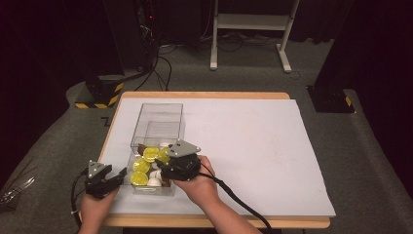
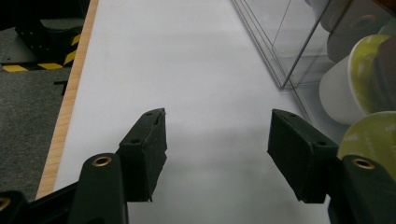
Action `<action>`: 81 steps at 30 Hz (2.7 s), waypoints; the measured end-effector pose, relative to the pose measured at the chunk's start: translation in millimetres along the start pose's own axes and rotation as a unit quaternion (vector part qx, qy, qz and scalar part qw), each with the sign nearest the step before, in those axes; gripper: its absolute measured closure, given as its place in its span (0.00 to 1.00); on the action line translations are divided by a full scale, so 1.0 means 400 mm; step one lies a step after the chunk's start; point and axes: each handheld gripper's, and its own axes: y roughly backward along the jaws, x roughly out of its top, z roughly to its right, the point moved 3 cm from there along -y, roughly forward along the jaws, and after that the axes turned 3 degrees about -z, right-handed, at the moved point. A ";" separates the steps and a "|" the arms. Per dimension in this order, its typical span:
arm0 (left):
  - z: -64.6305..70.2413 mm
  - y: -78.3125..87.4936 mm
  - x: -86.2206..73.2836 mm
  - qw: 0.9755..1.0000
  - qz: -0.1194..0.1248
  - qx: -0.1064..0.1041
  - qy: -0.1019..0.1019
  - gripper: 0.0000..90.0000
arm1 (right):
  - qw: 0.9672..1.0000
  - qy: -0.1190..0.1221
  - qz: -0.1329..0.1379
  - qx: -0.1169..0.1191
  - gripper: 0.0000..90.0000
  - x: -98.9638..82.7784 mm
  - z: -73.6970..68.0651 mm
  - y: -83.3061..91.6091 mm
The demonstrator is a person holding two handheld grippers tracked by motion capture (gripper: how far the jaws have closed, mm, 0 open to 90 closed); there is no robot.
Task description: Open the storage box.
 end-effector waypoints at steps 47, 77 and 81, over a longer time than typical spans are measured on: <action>-0.001 0.000 0.000 1.000 -0.002 0.000 0.002 0.42 | 0.995 -0.050 -0.010 -0.085 0.43 -0.124 0.182 0.099; 0.000 -0.001 0.000 1.000 0.003 0.002 0.005 0.42 | 0.984 -0.091 -0.030 -0.151 0.43 -0.236 0.319 0.142; -0.001 0.001 0.000 1.000 0.000 0.001 0.004 0.42 | 0.981 -0.096 -0.036 -0.162 0.43 -0.252 0.337 0.144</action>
